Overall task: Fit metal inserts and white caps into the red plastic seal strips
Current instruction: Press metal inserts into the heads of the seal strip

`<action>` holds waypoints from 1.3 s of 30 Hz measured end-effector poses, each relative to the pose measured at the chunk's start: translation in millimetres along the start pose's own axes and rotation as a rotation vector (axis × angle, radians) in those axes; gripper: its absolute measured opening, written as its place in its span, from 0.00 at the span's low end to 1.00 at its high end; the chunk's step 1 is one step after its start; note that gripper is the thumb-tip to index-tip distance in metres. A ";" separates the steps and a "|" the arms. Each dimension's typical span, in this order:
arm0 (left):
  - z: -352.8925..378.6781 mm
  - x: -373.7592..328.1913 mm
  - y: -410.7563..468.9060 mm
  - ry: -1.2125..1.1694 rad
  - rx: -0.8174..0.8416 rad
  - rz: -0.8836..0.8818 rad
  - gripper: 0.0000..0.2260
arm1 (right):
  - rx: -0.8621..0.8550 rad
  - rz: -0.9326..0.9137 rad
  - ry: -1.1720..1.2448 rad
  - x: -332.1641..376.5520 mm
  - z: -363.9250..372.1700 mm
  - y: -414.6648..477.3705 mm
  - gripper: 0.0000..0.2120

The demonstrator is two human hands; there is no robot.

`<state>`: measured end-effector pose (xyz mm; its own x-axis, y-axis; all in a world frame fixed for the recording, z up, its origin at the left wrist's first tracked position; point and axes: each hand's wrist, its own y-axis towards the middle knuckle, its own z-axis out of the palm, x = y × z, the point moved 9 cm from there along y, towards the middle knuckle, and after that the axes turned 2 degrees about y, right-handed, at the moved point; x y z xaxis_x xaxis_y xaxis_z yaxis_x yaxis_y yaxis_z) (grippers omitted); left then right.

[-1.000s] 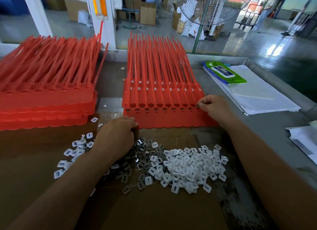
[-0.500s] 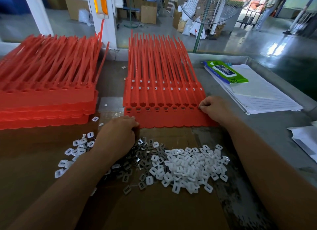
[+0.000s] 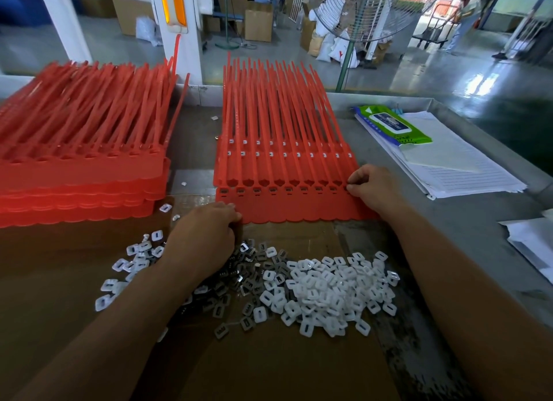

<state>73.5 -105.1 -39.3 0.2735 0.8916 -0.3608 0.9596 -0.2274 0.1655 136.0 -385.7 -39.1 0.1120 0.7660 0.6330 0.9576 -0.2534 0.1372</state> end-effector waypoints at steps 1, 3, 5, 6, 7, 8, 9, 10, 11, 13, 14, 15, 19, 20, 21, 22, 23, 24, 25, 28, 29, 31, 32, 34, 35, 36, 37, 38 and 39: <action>0.2 -0.3 0.5 0.002 0.002 0.001 0.18 | 0.000 -0.003 -0.007 -0.1 -0.1 -0.1 0.14; 0.4 -0.4 0.7 0.007 0.005 0.003 0.18 | 0.014 -0.003 -0.015 0.9 0.4 -0.6 0.14; 0.2 -0.4 0.6 0.008 0.005 0.001 0.19 | 0.032 0.003 -0.005 5.1 0.2 -2.3 0.14; 0.1 -0.4 0.5 0.008 0.005 0.001 0.19 | 0.033 -0.001 0.000 9.2 -0.6 -4.1 0.14; -0.1 -0.5 0.4 0.011 0.005 0.001 0.19 | 0.029 -0.019 0.001 15.5 -1.7 -6.7 0.14; 0.0 -0.7 0.3 0.016 0.006 0.003 0.18 | 0.028 -0.051 0.002 23.7 -2.6 -10.2 0.14; -0.1 -0.9 0.3 0.022 0.006 0.004 0.18 | 0.044 -0.088 0.012 33.5 -1.9 -14.8 0.13; -0.3 -1.0 0.2 0.027 0.006 0.004 0.18 | 0.079 -0.128 0.028 44.4 0.7 -20.8 0.13; -0.4 -1.0 0.1 0.029 0.005 0.002 0.18 | 0.127 -0.170 0.043 55.8 4.5 -28.3 0.13; -0.8 -1.4 0.0 0.031 0.005 -0.003 0.18 | 0.233 -0.252 0.024 79.4 13.8 -46.4 0.12; -0.7 -1.6 0.1 0.034 0.007 -0.003 0.19 | 0.291 -0.283 0.003 90.5 19.3 -57.0 0.12; -0.6 -1.8 0.2 0.037 0.010 -0.003 0.19 | 0.352 -0.306 -0.013 100.0 25.9 -67.8 0.11; -0.1 -2.0 0.4 0.050 0.016 0.000 0.19 | 0.552 -0.401 -0.080 127.8 53.6 -107.5 0.01; -0.1 -1.9 0.3 0.054 0.017 -0.002 0.19 | 0.578 -0.430 -0.097 133.3 58.1 -115.1 0.02; -0.2 -1.8 0.3 0.056 0.017 -0.003 0.19 | 0.599 -0.456 -0.112 137.3 62.1 -121.3 0.04; -0.1 -1.7 0.3 0.057 0.018 -0.002 0.19 | 0.614 -0.476 -0.125 140.5 66.0 -125.9 0.05; -0.1 -1.6 0.2 0.055 0.018 -0.001 0.19 | 0.621 -0.495 -0.137 143.2 69.0 -129.8 0.06; -0.1 -1.7 0.2 0.052 0.019 0.000 0.19 | 0.625 -0.508 -0.153 145.2 71.5 -132.8 0.07; -0.3 -1.9 0.0 0.050 0.019 0.001 0.19 | 0.623 -0.511 -0.167 146.0 73.5 -134.1 0.08; -1.2 -2.2 -0.4 0.047 0.011 0.004 0.19 | 0.609 -0.501 -0.197 145.1 77.6 -133.4 0.09; -1.3 -2.2 -0.5 0.046 0.009 0.003 0.19 | 0.606 -0.495 -0.202 144.4 78.3 -132.8 0.09; -1.2 -2.5 -0.3 0.045 0.009 0.004 0.19 | 0.595 -0.491 -0.215 143.2 79.3 -132.0 0.09; -1.0 -2.6 -0.3 0.045 0.009 0.006 0.19 | 0.586 -0.494 -0.222 143.0 79.7 -131.9 0.09; -0.9 -2.6 -0.4 0.046 0.010 0.010 0.19 | 0.559 -0.509 -0.237 143.6 79.9 -131.9 0.08; -0.9 -2.6 -0.5 0.047 0.010 0.012 0.19 | 0.547 -0.518 -0.243 144.0 80.0 -132.0 0.08; -0.9 -2.6 -0.5 0.048 0.009 0.013 0.19 | 0.538 -0.525 -0.248 144.1 80.4 -131.9 0.08; -0.9 -2.6 -0.8 0.048 0.008 0.014 0.19 | 0.535 -0.530 -0.250 144.0 80.9 -132.2 0.07; -0.9 -2.3 -1.1 0.044 0.006 0.013 0.19 | 0.534 -0.533 -0.250 143.8 81.3 -132.4 0.06; -1.3 -2.3 -1.1 0.037 0.002 0.013 0.19 | 0.533 -0.533 -0.248 143.3 81.7 -132.6 0.05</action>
<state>71.8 -106.4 -37.4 0.2831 0.9026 -0.3242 0.9562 -0.2396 0.1679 46.7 -194.1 -28.8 -0.4018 0.8295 0.3878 0.8897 0.4539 -0.0492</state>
